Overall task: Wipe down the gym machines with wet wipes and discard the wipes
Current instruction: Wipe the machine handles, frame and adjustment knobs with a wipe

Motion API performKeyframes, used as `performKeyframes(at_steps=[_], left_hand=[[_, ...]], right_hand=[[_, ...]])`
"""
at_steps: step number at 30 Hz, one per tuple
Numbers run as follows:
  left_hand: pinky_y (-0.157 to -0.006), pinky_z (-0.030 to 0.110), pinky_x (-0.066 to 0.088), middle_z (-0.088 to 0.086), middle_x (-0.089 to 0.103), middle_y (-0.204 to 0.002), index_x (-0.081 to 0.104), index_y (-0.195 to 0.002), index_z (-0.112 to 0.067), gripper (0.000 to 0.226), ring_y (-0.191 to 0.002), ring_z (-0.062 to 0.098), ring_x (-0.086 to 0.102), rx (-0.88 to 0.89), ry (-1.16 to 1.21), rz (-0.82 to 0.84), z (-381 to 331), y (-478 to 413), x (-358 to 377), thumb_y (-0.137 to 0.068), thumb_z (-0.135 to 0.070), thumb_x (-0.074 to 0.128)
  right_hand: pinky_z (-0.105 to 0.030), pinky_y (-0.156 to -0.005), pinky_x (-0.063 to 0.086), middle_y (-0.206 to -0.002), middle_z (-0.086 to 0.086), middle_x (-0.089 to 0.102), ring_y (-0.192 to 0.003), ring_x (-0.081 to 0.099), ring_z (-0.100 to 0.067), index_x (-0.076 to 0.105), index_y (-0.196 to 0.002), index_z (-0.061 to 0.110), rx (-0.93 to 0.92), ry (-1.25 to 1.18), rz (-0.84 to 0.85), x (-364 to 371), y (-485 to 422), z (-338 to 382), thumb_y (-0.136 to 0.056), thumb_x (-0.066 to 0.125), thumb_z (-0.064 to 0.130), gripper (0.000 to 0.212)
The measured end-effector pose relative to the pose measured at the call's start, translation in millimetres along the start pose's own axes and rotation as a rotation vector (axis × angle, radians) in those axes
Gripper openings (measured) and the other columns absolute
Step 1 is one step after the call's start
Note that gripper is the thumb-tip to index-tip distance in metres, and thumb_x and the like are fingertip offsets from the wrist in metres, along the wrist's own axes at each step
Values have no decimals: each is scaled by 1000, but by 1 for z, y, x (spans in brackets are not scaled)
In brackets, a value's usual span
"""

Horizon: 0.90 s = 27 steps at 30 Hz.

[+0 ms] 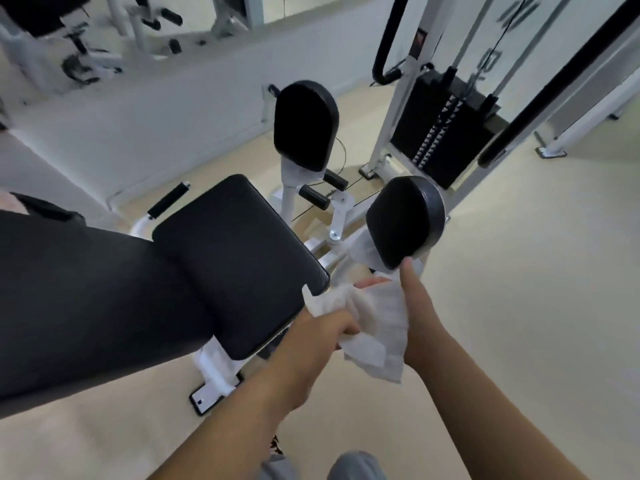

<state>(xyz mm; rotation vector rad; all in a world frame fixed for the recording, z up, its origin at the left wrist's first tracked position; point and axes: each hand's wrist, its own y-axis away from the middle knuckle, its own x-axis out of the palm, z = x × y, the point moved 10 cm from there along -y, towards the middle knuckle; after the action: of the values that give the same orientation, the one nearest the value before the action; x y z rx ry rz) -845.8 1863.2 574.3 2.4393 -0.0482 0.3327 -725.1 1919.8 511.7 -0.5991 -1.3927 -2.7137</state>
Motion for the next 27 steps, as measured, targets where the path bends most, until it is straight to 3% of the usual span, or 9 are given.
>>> performKeyframes(at_steps=[2,4,7,10,14,16,19,21,27], left_hand=[[-58,22,46,-4,61,-65,70,-89,-13,13,-60,9,58,35,-18,-17,-30,7,-11,-86,-5,59],[-46,16,45,-7,66,-62,72,-93,-12,19,-50,4,60,73,-58,-14,-61,12,-17,-91,0,57],[-80,36,61,1,77,-92,74,-107,-19,23,-87,15,74,69,-59,-83,-86,-1,-31,-85,-19,68],[-104,53,51,10,75,-112,73,-114,-23,45,-111,28,69,31,6,-148,-108,-19,-40,-72,-37,74],[-88,41,60,14,78,-101,81,-95,-16,18,-95,27,75,-50,120,-214,-128,-50,-58,-95,-18,63],[-84,39,61,11,79,-99,80,-99,-15,18,-91,23,76,-79,139,-255,-137,-63,-71,-97,-18,63],[-101,49,54,10,78,-106,76,-113,-14,21,-103,28,74,-110,133,-299,-153,-81,-94,-96,-22,66],[-103,51,52,11,78,-108,76,-114,-14,22,-105,28,73,-125,148,-338,-164,-86,-115,-96,-22,68],[-84,33,60,-1,80,-91,76,-102,-15,14,-83,12,76,-126,115,-464,-192,-94,-192,-93,-24,70]], right_hand=[[-39,-75,55,-82,-17,67,-73,70,-27,71,-69,7,-58,104,16,24,12,28,-92,48,76,76],[-37,-73,56,-84,-16,70,-75,70,-27,73,-77,7,-77,240,98,54,23,46,-94,59,64,61],[-34,-70,56,-89,-17,74,-80,72,-26,78,-94,5,-77,494,183,76,20,56,-91,72,42,38],[-34,-64,53,-83,-15,70,-72,67,-26,72,-87,2,-142,612,146,89,4,87,-73,80,34,36],[-57,-83,58,-96,-30,71,-83,69,-37,70,-98,-4,-140,617,84,109,-44,119,-80,83,44,53],[-52,-77,57,-88,-31,64,-77,65,-32,66,-90,2,-163,650,49,120,-75,132,-81,80,50,51],[-42,-71,50,-78,-19,60,-71,59,-26,62,-80,13,-158,718,48,146,-113,143,-84,71,56,44],[-36,-67,40,-72,-7,50,-69,49,-22,55,-78,18,-175,755,27,166,-127,150,-91,62,45,31],[-37,-64,38,-68,-4,45,-68,46,-22,45,-69,15,-307,917,85,244,-158,151,-95,54,24,28]])
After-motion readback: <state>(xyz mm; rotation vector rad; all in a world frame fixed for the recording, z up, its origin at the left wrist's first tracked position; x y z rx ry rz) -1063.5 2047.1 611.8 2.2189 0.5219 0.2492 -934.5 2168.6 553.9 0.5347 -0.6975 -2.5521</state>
